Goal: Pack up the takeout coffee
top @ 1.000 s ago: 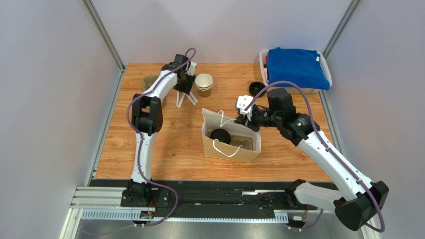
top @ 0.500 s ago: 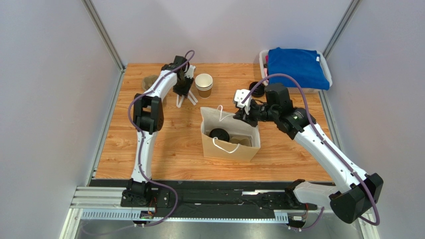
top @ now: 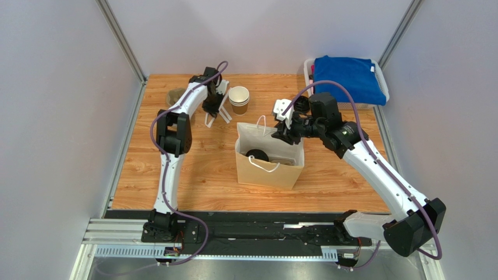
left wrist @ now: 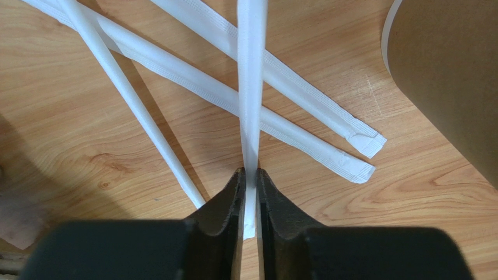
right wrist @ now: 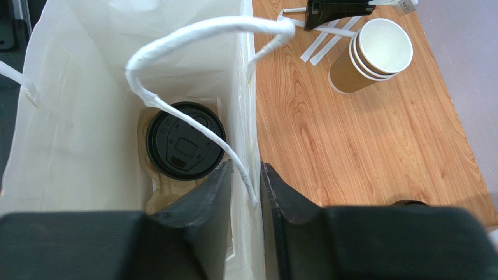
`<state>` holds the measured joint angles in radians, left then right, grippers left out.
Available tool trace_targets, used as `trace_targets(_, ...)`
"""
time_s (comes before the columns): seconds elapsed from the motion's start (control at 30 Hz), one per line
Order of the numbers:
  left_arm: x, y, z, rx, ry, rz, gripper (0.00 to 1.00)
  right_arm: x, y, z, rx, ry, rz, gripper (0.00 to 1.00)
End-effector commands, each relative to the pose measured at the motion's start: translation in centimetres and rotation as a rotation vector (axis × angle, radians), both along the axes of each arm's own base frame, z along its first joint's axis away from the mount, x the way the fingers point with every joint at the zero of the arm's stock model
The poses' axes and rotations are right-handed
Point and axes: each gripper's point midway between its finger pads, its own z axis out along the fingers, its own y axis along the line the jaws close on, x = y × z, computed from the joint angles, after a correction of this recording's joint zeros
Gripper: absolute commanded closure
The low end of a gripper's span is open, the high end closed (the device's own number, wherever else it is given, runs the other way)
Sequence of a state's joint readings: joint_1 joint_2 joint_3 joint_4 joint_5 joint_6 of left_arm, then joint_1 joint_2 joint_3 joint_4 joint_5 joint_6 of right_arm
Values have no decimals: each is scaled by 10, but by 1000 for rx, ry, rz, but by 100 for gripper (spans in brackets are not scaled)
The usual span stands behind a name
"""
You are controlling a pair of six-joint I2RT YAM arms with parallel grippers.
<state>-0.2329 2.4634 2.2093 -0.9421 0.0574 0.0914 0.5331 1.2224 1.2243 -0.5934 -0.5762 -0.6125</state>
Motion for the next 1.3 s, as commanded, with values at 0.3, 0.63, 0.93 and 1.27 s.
trace_targets(0.3, -7, -10, 79, -119, -99, 10, 100, 5, -1, 54, 91, -42, -62, 38)
trace_targets(0.63, -18, -15, 152, -196, -213, 23, 100, 8, -12, 95, 148, -85, -156, 14)
trace_targets(0.93, -54, -40, 275, -480, -474, -84, 100, 6, -26, 194, 362, -148, -294, 13)
trace_targets(1.27, -142, -83, 436, -955, -831, -361, 100, 7, -8, 291, 662, -135, -256, 14)
